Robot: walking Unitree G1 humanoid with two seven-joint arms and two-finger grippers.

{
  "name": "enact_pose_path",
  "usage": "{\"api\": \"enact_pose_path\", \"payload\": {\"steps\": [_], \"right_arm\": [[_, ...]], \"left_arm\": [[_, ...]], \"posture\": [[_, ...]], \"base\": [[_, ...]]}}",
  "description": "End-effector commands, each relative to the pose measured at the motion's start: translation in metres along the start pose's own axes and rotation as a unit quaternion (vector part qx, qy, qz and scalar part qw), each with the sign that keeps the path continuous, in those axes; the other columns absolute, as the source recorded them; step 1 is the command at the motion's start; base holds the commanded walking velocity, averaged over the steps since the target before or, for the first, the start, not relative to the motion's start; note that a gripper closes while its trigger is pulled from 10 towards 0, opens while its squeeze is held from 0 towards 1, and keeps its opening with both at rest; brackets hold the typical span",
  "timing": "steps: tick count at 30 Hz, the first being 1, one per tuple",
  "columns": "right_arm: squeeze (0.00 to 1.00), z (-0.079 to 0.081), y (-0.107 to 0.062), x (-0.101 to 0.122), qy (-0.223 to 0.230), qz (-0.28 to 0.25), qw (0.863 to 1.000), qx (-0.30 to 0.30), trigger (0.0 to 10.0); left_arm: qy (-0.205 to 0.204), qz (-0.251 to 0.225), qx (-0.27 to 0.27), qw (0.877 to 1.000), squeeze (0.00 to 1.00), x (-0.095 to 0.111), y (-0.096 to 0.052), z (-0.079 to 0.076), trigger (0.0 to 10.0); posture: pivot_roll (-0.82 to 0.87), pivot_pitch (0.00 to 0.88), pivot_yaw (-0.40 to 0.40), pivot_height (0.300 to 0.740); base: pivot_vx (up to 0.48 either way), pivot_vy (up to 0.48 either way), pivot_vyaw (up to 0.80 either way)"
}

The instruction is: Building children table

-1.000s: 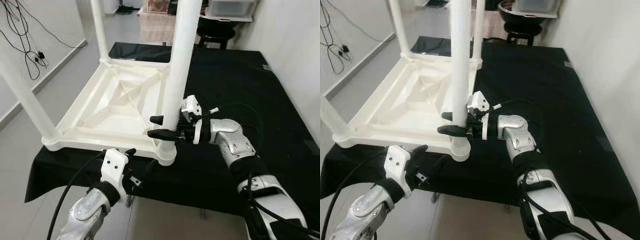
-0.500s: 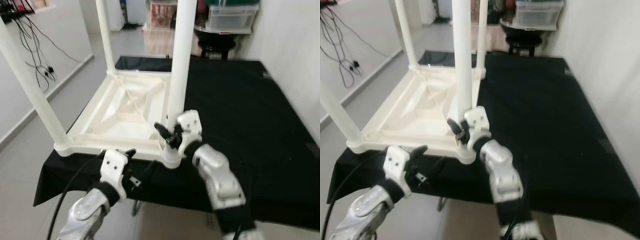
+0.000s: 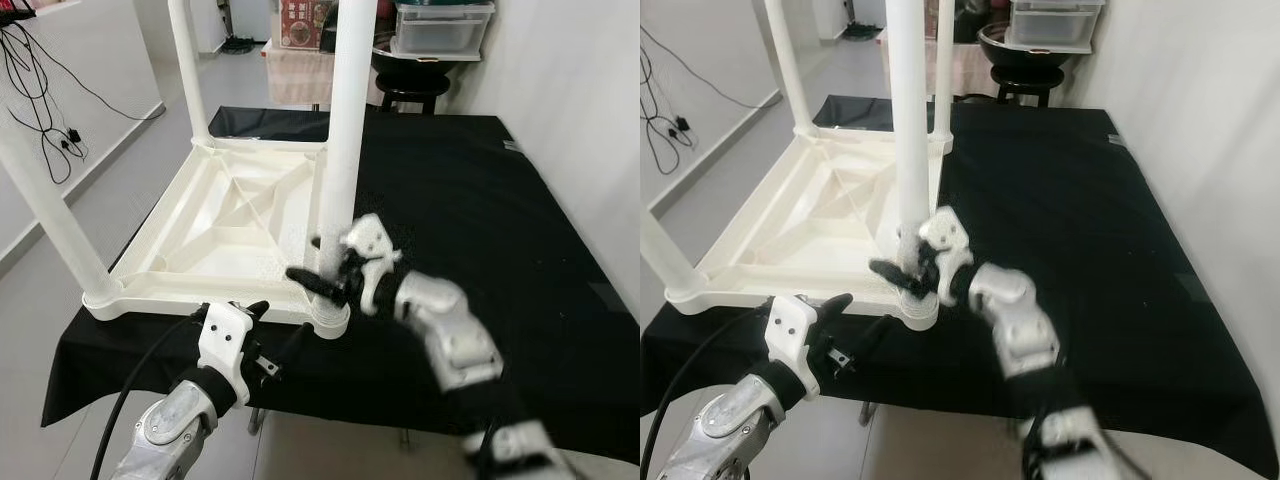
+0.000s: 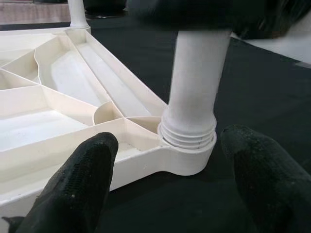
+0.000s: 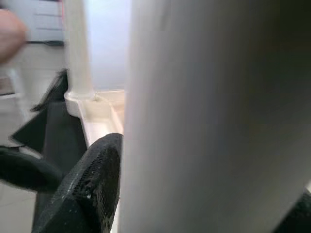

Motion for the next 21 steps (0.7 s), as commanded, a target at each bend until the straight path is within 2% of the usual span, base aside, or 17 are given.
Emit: {"api": "enact_pose_path", "payload": {"steps": [1,2,4,8,12,16,21], "right_arm": [[0.00,0.005,0.001,-0.009,-0.002,0.010,0.999,0.045,10.0],[0.00,0.001,0.000,-0.008,-0.010,0.013,0.998,0.055,10.0],[0.00,-0.009,0.003,-0.003,0.003,0.006,0.999,0.053,10.0],[0.00,-0.011,0.004,0.000,0.005,-0.002,0.998,0.067,10.0],[0.00,-0.014,0.000,-0.001,0.040,-0.016,0.995,0.092,10.0],[0.00,-0.021,-0.011,-0.012,0.042,-0.002,0.994,0.098,10.0],[0.00,-0.019,-0.021,-0.019,0.055,-0.006,0.992,0.113,10.0]], "left_arm": [[-0.002,0.007,0.000,1.000,0.00,-0.004,-0.001,-0.001,10.0],[-0.002,0.007,0.000,1.000,0.00,-0.005,-0.001,-0.002,10.0],[-0.003,0.006,0.001,1.000,0.00,-0.005,-0.001,-0.002,10.0],[-0.003,0.006,0.002,1.000,0.00,-0.005,-0.002,-0.003,10.0],[-0.003,0.008,0.002,1.000,0.00,-0.005,-0.003,-0.005,10.0],[-0.004,0.009,0.001,1.000,0.00,-0.006,-0.004,-0.006,10.0],[-0.004,0.009,0.000,1.000,0.00,-0.005,-0.004,-0.006,10.0]], "posture": [[0.02,0.063,-0.049,0.740],[0.02,0.063,-0.050,0.740],[0.03,0.063,-0.054,0.740],[0.03,0.065,-0.054,0.740],[0.04,0.067,-0.057,0.740],[0.04,0.074,-0.056,0.740],[0.04,0.077,-0.051,0.740]], "base": [[0.000,0.000,0.00],[0.000,0.000,0.00],[0.000,0.000,0.00],[0.000,0.000,0.00],[0.000,0.000,0.00],[0.000,0.000,0.00],[0.000,0.000,0.00]]}}
Point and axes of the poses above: a point about 5 cm out from each wrist's last joint towards the gripper, its own y axis pointing out of the wrist towards the gripper, its own x axis along the axis of the wrist's last joint, z = x × y, the point moved 4 cm from there along y, pointing out of the wrist towards the gripper, and after that the axes turned 6 degrees about -y, right-handed, at the moved point
